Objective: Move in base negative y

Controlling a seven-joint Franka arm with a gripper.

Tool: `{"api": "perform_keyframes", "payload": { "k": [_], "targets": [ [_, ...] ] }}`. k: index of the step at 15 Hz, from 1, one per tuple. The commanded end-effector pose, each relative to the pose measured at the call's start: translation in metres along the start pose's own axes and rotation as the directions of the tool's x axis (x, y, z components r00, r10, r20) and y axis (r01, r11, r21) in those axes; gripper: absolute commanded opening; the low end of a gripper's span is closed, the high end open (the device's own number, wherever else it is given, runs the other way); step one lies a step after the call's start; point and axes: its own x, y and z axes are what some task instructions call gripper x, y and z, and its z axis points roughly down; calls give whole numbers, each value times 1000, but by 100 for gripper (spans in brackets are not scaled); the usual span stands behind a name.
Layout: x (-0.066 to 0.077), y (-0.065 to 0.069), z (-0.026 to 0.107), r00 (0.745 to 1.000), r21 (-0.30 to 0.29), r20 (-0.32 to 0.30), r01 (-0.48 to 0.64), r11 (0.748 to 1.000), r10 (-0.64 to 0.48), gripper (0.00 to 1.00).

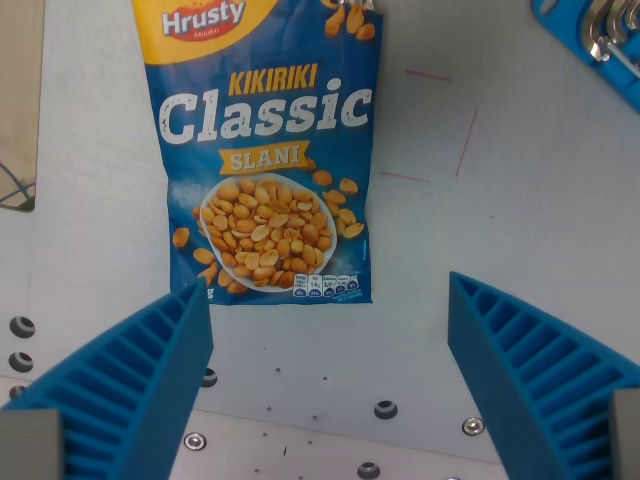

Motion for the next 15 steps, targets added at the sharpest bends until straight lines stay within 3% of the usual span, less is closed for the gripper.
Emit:
{"api": "perform_keyframes", "payload": {
  "k": [1, 15],
  "targets": [
    [-3, 5, -3, 1000, -1, -5, 0, 1000, 0, 100],
    [-37, 75, -1, 1000, -1, -5, 0, 1000, 0, 100]
  ]
}}
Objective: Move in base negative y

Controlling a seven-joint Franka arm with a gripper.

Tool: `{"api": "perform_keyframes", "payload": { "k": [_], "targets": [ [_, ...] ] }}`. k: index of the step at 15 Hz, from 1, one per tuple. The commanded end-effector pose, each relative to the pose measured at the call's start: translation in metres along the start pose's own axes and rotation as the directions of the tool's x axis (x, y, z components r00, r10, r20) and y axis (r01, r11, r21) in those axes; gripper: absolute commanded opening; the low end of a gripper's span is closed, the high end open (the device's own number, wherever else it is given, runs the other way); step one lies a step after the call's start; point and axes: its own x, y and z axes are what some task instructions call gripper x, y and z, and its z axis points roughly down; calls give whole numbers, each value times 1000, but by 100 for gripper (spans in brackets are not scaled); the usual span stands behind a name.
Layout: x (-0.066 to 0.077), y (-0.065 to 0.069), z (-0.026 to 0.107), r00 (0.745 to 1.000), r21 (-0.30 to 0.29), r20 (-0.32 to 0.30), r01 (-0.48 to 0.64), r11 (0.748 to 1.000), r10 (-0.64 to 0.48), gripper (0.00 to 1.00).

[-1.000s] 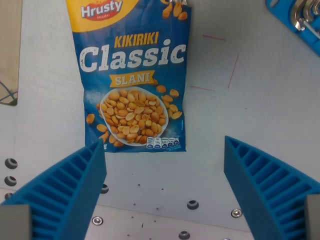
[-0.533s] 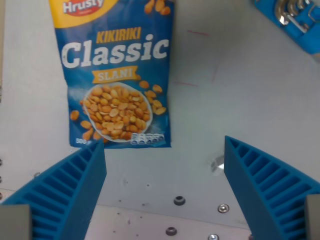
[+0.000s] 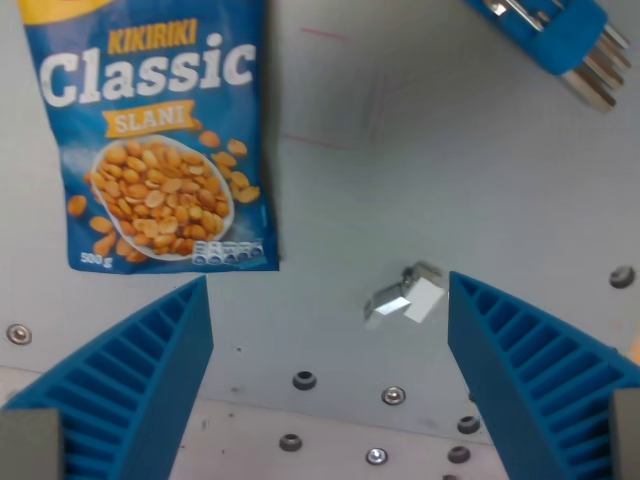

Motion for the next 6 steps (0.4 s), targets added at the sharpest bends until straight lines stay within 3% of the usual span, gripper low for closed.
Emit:
{"api": "perform_keyframes", "payload": {
  "k": [1, 6],
  "targets": [
    [-14, 12, -3, 1000, -1, -25, 16, 1000, -16, 100],
    [-25, 37, -2, 1000, -1, -25, 16, 1000, -16, 100]
  ]
}}
